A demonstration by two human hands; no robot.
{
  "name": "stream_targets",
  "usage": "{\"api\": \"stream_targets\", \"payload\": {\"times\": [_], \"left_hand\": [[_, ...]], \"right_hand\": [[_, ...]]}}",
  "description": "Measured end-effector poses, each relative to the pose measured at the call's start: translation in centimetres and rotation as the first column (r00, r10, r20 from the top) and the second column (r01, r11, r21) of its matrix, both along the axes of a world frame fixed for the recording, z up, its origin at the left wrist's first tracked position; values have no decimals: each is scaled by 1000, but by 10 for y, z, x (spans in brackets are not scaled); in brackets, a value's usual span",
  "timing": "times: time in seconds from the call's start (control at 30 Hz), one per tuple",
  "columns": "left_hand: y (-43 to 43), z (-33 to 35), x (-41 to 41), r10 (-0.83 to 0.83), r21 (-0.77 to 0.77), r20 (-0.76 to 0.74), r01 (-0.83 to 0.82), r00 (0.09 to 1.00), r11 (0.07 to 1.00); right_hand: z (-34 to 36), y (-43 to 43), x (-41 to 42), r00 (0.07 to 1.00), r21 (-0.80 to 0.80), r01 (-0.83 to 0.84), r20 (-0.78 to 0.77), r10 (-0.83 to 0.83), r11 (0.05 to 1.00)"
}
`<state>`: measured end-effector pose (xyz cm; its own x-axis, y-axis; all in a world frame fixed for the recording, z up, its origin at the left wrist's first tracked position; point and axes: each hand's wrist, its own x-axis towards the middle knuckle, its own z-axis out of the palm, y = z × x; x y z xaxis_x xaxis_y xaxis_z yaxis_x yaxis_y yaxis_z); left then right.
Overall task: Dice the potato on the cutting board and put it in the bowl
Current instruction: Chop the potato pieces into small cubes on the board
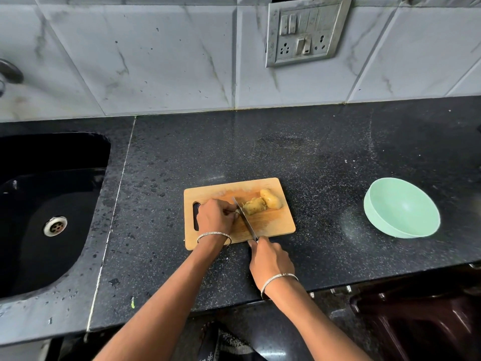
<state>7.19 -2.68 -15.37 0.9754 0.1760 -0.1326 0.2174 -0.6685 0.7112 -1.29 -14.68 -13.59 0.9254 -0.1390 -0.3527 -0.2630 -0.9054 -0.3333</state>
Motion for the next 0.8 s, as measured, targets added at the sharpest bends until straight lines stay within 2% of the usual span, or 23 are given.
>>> {"api": "stream_targets", "payload": {"times": [0.37,0.57,0.8], "left_hand": [[8,12,-2,-15,48,-19,16,1000,999],[17,14,-5,-7,241,44,-4,999,971],[20,19,-7,12,141,116,-29,993,990]], "right_hand": [[-6,7,-4,991,-135,-98,76,109,986],[-1,-1,-12,976,-149,-101,179,127,984],[-4,-4,-3,987,-128,-53,143,71,990]]}}
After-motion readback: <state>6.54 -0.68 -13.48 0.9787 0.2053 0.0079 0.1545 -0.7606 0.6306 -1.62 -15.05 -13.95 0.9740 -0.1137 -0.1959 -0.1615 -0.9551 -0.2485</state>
